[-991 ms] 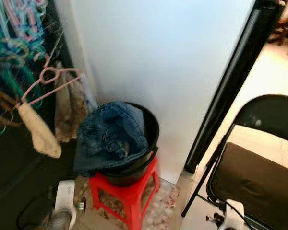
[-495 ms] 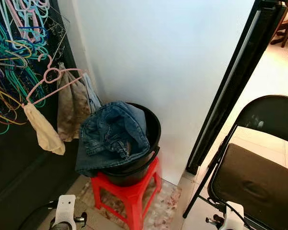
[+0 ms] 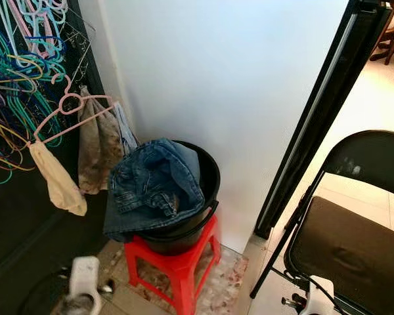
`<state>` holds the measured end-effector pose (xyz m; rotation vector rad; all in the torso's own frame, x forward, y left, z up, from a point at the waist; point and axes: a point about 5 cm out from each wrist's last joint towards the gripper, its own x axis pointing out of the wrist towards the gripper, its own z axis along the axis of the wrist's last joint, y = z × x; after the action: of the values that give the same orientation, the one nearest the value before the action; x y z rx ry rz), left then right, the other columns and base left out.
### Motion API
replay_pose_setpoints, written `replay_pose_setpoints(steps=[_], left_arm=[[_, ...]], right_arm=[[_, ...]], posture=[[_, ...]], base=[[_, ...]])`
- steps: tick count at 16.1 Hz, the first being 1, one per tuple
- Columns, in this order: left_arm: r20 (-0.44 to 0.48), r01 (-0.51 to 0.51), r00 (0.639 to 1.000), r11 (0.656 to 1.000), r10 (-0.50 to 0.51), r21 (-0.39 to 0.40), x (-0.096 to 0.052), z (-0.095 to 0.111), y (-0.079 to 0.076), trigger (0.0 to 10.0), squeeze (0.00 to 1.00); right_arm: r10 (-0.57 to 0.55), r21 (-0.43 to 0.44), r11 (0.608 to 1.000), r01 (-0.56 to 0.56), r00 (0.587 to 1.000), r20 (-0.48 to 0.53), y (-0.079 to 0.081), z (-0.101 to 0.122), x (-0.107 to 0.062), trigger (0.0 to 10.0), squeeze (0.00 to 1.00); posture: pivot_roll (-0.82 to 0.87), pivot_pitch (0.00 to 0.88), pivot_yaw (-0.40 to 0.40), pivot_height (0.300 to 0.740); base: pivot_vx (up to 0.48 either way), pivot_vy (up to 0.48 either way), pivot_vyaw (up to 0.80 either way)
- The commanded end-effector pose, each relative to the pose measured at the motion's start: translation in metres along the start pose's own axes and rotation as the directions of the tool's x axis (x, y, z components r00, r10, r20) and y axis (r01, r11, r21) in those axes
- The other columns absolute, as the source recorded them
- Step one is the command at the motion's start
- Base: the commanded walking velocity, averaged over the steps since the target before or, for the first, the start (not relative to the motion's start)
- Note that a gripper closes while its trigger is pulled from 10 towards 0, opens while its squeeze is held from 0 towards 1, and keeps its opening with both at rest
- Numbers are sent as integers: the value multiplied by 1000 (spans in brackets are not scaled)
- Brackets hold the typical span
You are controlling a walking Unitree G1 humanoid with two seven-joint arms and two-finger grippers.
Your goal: Clothes washing
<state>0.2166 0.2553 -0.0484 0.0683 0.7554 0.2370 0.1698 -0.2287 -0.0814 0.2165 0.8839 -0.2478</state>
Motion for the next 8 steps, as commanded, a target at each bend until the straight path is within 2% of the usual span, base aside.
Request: replay_pose_setpoints(steps=[1,5,7,8], left_arm=[[48,-45,998,998,46,-36,2,13,11,10000,0],[197,-94,974,991,111,-91,3,54,41,10000,0],[317,-106,939,989,133,-104,0,86,61,10000,0],[344,-109,929,988,140,-108,-2,94,66,10000,0]], right_arm=[[-7,18,1000,8,1000,-1,0,-1,0,10000,0],[-8,19,1000,8,1000,-3,0,0,0,10000,0],[-9,15,1000,9,1000,-1,-1,1,0,10000,0],[-9,14,1000,9,1000,-1,-1,1,0,10000,0]], posture=[[13,0,-10,740],[11,0,-10,740],[12,0,-17,740],[12,0,-17,740]], base=[[0,0,0],[0,0,0],[0,0,0],[0,0,0]])
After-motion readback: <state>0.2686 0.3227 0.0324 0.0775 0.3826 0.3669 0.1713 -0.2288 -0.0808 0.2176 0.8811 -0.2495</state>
